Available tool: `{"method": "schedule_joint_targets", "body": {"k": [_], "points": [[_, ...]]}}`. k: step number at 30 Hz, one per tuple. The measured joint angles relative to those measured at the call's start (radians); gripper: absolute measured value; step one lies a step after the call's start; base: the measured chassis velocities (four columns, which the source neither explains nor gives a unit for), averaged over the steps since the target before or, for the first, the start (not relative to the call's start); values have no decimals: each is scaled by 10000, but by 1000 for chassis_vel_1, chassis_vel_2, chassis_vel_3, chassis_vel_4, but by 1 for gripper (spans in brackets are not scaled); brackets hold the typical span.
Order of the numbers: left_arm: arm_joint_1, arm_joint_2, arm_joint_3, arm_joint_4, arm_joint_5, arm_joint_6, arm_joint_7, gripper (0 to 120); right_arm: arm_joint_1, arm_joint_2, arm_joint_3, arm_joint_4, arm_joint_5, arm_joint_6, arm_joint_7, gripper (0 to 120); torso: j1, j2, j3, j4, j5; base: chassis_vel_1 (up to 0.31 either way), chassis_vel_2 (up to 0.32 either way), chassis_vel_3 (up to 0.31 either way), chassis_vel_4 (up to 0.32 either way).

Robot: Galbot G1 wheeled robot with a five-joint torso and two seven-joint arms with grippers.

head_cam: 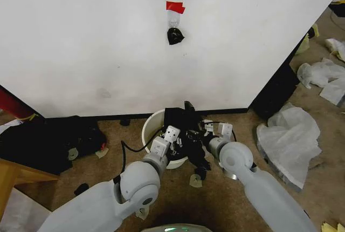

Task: Place the garbage bag over the trash bin.

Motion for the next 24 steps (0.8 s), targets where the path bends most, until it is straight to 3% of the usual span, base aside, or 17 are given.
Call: {"method": "schedule_joint_targets", "body": {"k": [15, 24], "points": [[103, -24, -309, -94, -609, 0, -155, 0, 350, 119, -212, -199, 516, -284, 734, 2, 0, 0, 0, 0, 0, 0, 0, 0, 0], [199, 154, -581, -478, -758, 2, -212, 0, 7, 159, 26, 42, 529, -200, 871, 0, 0, 0, 0, -1, 0, 0, 0, 0, 0]]}}
